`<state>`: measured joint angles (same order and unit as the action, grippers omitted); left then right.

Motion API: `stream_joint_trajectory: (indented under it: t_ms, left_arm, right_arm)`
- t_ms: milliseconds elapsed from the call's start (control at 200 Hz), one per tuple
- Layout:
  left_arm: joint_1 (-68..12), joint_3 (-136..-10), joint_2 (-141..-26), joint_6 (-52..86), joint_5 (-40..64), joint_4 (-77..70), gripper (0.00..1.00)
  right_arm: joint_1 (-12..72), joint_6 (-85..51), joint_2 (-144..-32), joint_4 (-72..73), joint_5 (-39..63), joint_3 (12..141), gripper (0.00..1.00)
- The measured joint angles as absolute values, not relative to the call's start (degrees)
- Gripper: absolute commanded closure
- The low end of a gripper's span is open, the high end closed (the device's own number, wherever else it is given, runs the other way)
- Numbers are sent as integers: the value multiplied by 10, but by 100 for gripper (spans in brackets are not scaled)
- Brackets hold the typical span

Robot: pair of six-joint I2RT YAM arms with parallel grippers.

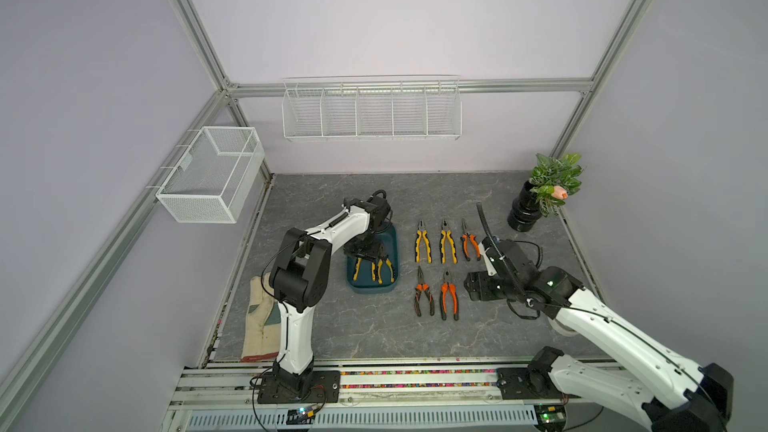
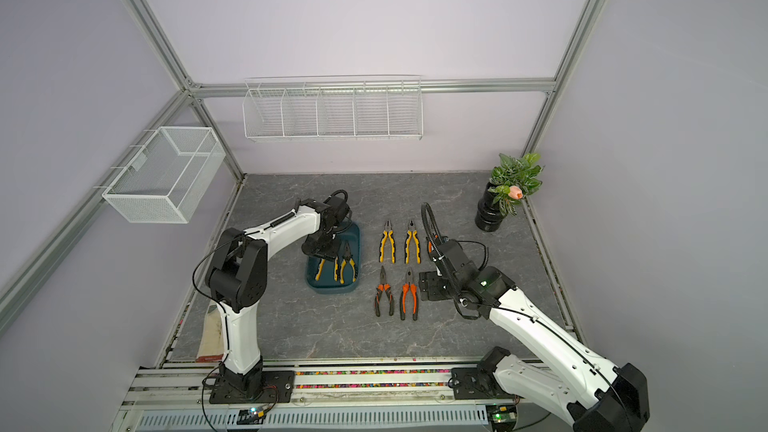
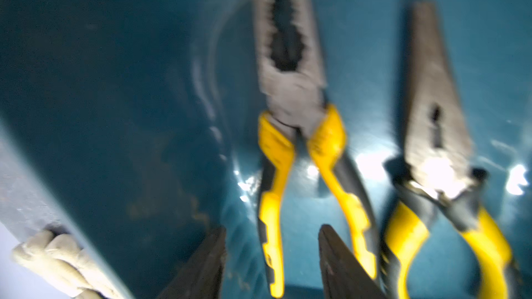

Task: Take the pliers out of the storage box
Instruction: Pick up the pliers from the storage box.

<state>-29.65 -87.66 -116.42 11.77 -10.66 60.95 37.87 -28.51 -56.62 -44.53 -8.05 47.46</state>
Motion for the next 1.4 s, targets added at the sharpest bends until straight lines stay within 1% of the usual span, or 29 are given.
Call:
stream_joint_trajectory:
  t_ms: [125, 260, 350, 410, 460, 490, 530, 990, 1180, 1399]
  left_arm:
    - [-295, -877, -1180, 115, -95, 606, 52]
    - [-296, -877, -1191, 115, -86, 607, 58]
    - [-296, -874, -1191, 117, -80, 606, 65]
    - [-296, -870, -1190, 119, -75, 605, 72]
    - [-296, -865, -1187, 122, -70, 604, 82]
    - [-296, -861, -1185, 125, -68, 603, 88]
    - [-296, -857, -1182, 130, -65, 603, 100]
    - [-296, -829, -1148, 162, -62, 593, 100]
    - [-296, -831, -1076, 182, -66, 609, 100]
    - [-303, -875, -999, 193, -64, 629, 100]
  right_arm:
    - [375, -285, -566, -444, -78, 469, 19]
    - [372, -286, -566, -441, -76, 467, 19]
    - [372, -287, -566, -440, -76, 467, 19]
    - [372, -287, -566, -439, -76, 465, 19]
    - [371, -287, -565, -439, -76, 462, 19]
    - [371, -287, -565, -439, -76, 461, 19]
    - [371, -287, -565, -439, -76, 460, 19]
    - [368, -286, -571, -434, -70, 454, 21]
    - [368, -283, -588, -434, -65, 461, 21]
    - [368, -278, -610, -430, -44, 496, 22]
